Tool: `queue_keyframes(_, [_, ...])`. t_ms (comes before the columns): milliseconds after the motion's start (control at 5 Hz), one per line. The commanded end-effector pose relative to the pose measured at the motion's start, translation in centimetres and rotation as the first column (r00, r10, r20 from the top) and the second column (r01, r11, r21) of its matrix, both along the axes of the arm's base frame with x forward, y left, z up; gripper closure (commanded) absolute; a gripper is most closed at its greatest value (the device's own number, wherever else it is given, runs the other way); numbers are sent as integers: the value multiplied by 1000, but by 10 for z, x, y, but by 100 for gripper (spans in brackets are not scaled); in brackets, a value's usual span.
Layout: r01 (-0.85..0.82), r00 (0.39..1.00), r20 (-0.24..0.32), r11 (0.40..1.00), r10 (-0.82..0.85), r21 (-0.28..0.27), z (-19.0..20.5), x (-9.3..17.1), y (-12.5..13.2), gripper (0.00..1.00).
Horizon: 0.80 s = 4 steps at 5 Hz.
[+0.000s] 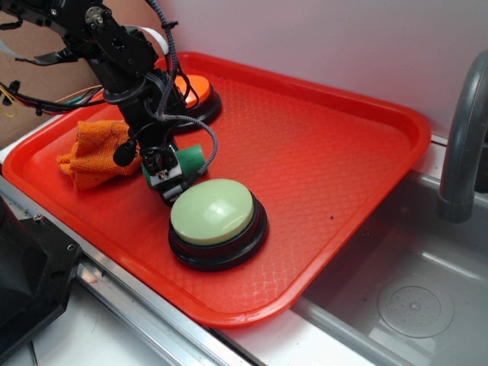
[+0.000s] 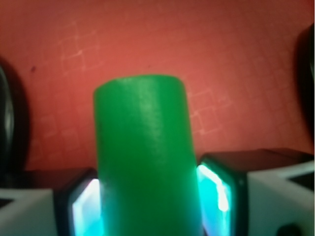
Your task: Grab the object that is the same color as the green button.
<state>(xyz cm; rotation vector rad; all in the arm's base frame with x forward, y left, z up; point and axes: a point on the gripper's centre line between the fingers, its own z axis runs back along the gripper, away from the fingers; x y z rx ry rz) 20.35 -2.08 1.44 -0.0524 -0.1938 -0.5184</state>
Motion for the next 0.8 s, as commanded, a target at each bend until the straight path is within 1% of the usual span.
queue_keyframes(0, [-254, 958, -116, 964, 261, 75, 35, 10, 18, 100])
queue_keyframes(200, [-372, 918, -106, 922, 383, 108, 70, 17, 18, 100])
queue_keyframes(400, [-439, 892, -64, 891, 448, 119, 100, 19, 12, 100])
queue_keyframes(600, [-469, 882, -15, 879, 472, 93, 132, 18, 6, 100])
